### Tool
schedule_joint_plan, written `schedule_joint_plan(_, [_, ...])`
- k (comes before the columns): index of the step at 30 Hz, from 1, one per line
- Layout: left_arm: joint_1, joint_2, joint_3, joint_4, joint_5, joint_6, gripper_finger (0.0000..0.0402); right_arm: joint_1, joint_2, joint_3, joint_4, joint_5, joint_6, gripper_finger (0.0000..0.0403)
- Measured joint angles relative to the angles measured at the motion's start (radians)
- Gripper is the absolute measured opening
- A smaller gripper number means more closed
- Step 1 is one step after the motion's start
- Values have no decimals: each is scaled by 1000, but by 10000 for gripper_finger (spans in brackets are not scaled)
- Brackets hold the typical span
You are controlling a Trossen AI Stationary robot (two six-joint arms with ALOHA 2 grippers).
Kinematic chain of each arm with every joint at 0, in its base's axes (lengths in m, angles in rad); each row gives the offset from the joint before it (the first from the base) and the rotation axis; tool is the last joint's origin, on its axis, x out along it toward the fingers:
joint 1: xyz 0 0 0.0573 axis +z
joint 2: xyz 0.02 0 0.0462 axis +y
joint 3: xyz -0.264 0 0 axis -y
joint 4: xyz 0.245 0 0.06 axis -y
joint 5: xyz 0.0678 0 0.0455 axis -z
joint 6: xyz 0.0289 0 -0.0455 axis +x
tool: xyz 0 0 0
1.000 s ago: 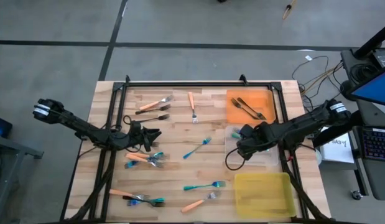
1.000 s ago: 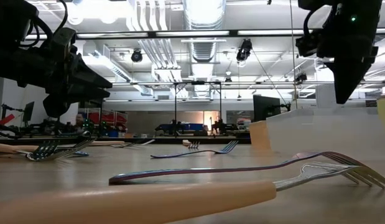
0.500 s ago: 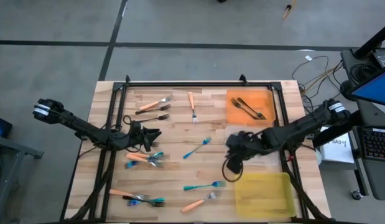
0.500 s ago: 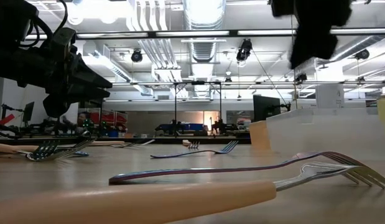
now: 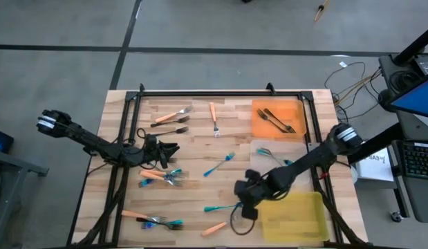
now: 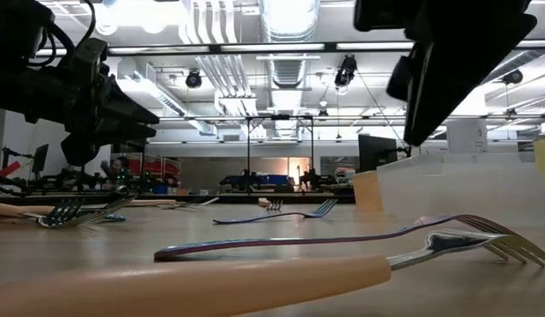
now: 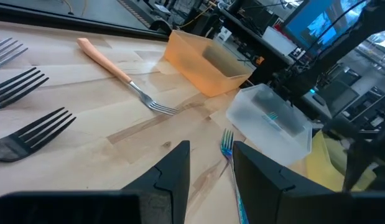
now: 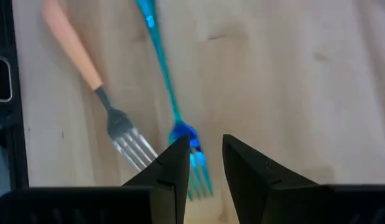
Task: Sort silverware by color (type)
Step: Put the blue fork into the transparent bin
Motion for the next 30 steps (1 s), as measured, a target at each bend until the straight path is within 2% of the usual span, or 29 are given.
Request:
schedule_joint_plan(9, [0,6,0,25,42,-4,103,-1,149,134,-20,-36,-94,99])
schedule_joint_plan(18, [0,6,0,28,87,-4,103,-1,237,160,-19,-47,-136,111])
schedule_joint_plan(25, [0,6,0,29,87,-4,103,-1,256,160,-13,-58,-137,99])
schedule_joint_plan(30, [0,9,0,31,87,-4,103,-4,256,160,-12,-55,-146,76])
